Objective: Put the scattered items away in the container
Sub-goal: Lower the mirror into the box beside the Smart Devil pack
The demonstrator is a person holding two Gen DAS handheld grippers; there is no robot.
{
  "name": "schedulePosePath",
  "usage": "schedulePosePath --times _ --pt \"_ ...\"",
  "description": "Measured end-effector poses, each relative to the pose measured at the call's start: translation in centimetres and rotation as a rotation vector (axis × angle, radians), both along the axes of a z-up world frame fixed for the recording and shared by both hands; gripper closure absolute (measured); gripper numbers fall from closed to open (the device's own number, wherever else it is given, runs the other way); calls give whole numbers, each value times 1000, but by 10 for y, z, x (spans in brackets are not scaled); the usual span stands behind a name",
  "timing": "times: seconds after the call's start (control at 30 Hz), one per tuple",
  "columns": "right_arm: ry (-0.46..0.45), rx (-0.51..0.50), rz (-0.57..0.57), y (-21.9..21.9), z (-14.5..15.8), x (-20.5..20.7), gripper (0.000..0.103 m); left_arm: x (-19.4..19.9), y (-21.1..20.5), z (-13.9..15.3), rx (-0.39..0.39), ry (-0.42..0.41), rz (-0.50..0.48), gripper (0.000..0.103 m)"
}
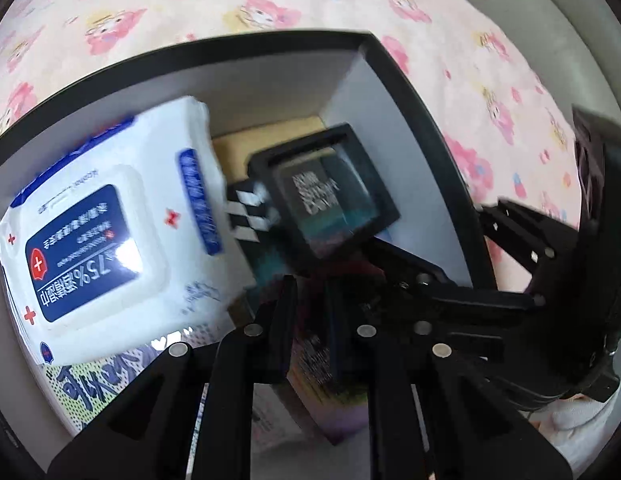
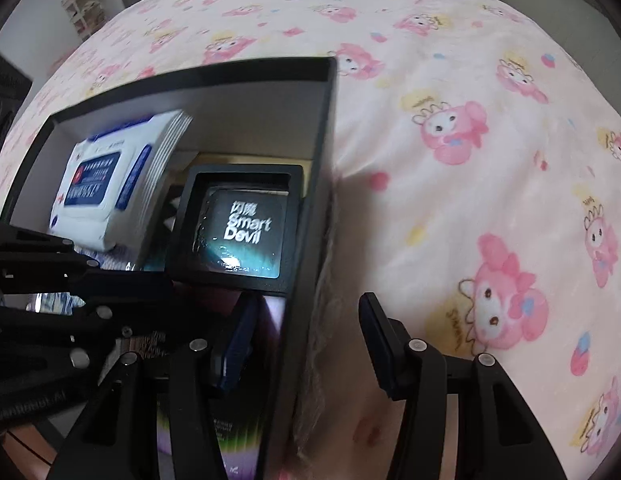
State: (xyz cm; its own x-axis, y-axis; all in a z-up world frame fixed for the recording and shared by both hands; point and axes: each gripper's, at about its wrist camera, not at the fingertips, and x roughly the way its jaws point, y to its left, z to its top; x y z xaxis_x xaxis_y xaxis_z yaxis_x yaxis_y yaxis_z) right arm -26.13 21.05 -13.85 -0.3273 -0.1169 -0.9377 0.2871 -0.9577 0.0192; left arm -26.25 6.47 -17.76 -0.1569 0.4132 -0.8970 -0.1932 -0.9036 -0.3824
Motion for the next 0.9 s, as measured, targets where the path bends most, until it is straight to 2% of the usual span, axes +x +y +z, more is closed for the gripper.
schedulePosePath --times 0.1,0.2,0.27,0.4,0.5,0.6,0.67,0.9 --pt "27 13 -32 -1 3 -7 54 -1 -2 2 58 37 18 92" --pt "35 16 -61 -5 8 -17 55 -2 -3 3 38 70 41 92" --pt "45 5 -47 -6 12 -14 55 -4 -8 0 40 62 59 92" --pt "51 3 -54 -7 17 -9 55 -5 -16 -4 101 58 93 91" --pt "83 0 -84 -4 26 -8 55 -3 -14 -5 85 74 86 91" --pt "129 -6 -129 0 35 -9 55 -3 -9 -9 102 54 54 85" --pt "143 -6 -148 -2 41 -16 55 -2 -7 -10 99 55 51 84" --pt "130 -5 -153 8 14 -23 55 -2 -8 -16 92 57 75 85"
